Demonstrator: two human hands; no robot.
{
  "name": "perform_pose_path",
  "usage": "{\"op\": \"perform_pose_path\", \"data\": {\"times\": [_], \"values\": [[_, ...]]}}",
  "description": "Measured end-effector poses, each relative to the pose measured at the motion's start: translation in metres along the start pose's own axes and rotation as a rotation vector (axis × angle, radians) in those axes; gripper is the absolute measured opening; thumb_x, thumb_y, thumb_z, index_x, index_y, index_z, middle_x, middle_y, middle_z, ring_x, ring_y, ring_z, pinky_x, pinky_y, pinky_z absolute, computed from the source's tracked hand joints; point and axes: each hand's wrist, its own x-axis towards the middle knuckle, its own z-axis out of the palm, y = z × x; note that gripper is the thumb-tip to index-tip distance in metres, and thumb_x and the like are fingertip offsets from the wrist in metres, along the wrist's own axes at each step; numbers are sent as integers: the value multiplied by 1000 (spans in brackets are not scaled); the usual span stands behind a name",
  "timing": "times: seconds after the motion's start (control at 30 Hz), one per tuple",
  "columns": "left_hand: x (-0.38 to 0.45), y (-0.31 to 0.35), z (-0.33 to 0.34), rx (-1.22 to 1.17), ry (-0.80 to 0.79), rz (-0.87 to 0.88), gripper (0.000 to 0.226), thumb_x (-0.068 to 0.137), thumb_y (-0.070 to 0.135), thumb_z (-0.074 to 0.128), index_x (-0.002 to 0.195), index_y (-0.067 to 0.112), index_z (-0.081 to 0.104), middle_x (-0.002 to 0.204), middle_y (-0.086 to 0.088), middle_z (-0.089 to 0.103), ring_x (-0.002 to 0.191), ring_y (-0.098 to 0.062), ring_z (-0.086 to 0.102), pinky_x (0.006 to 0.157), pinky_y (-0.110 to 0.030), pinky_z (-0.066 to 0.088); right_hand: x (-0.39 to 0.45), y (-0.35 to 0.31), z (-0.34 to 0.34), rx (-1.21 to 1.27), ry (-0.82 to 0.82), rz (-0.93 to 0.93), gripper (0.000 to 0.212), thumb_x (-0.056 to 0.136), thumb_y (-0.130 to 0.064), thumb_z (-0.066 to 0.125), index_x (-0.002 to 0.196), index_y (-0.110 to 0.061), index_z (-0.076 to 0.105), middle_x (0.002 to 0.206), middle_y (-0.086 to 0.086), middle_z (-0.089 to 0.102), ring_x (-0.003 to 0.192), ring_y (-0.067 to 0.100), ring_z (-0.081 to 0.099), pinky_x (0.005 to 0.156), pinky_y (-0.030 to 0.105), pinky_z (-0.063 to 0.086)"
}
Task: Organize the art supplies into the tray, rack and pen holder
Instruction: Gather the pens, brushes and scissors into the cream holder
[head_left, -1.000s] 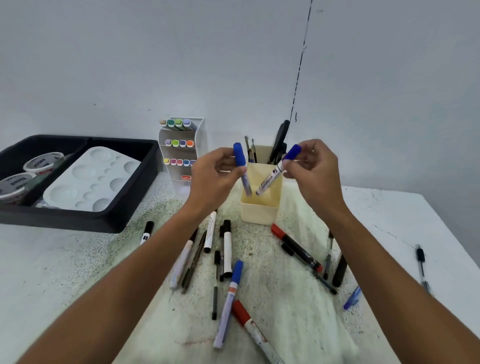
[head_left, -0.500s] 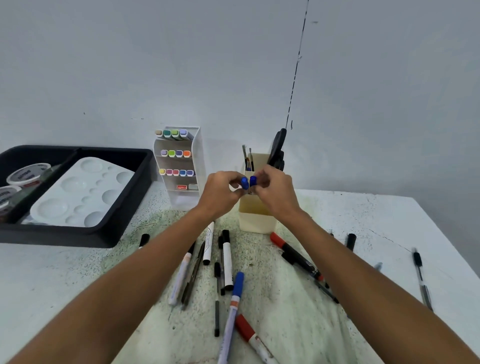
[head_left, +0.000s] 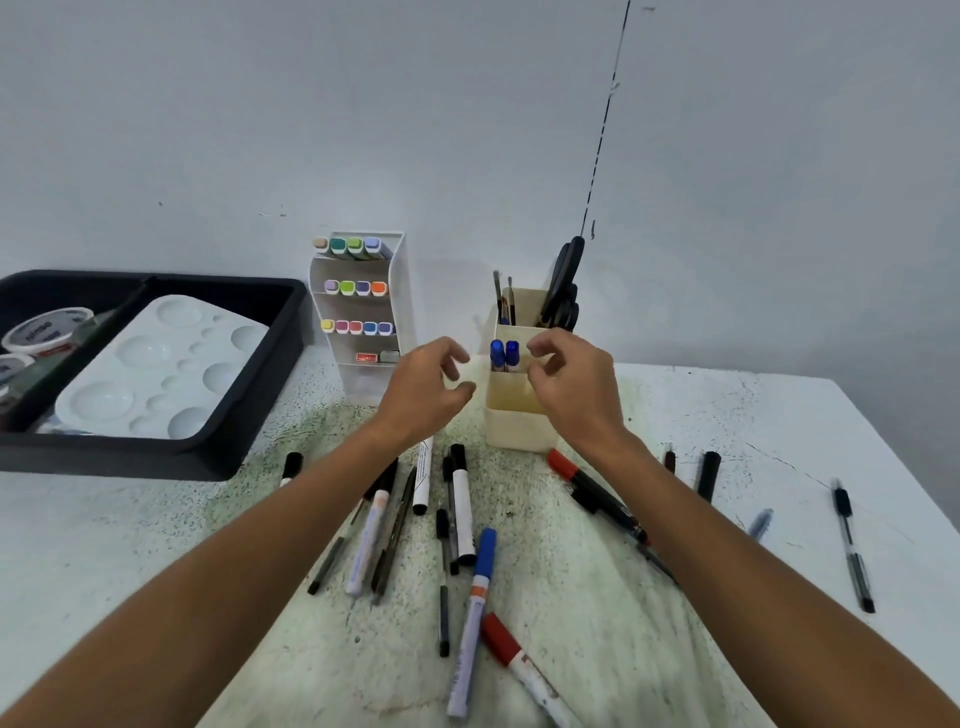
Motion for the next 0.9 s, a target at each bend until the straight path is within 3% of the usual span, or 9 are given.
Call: {"op": "perform_pose_path", "data": {"times": [0.1,0.27,0.43,0.53,0.63,0.77,0.9], "values": [[-24,-11,-2,137,-149,-55,21,81,29,74,95,16,65,77,2,59,69,-11,53,58,-22,37,-21,10,-8,-1,-28,-95,8,85,-6,62,89,-10,68,77,-5,66,67,12,61,63,34,55],[-46,-18,13,331,-263,-107,52,75,56,71,110,18,65,83,6,56,81,-13,53,68,-27,40,-46,29,-14,-279,-165,-66,8,83,-11,63,88,-13,69,81,-2,70,67,12,58,65,32,51],[-51,-13,21,369,-262,-147,49,75,52,73,107,17,66,91,1,62,85,-17,58,68,-28,43,-50,28,-19,-531,-277,84,14,88,-26,61,95,-17,69,88,-2,69,80,17,61,65,27,42],[-51,-10,23,330,-257,-180,42,74,45,76,103,17,66,89,2,62,85,-17,59,68,-28,46,-57,34,-20,-606,-373,195,22,91,-38,61,93,-17,67,83,-2,66,74,16,59,57,25,39],[-51,-9,24,245,-251,-214,35,72,34,78,99,15,68,85,2,62,80,-15,60,64,-25,46,-62,39,-18,-482,-389,277,15,88,-30,66,94,-17,69,79,-5,64,69,13,57,51,22,33],[-49,-4,20,18,-240,-260,26,68,18,81,90,18,67,70,5,63,64,-9,59,54,-19,40,-51,40,-26,-168,-404,383,28,79,-15,77,106,-14,70,80,-6,64,76,11,61,68,26,47],[-42,11,4,-242,-181,-230,31,68,7,82,92,19,67,74,-8,69,63,-14,64,59,-24,54,-33,24,-50,120,-428,394,26,79,-8,75,104,-13,71,81,-3,66,78,9,59,76,23,42]]}}
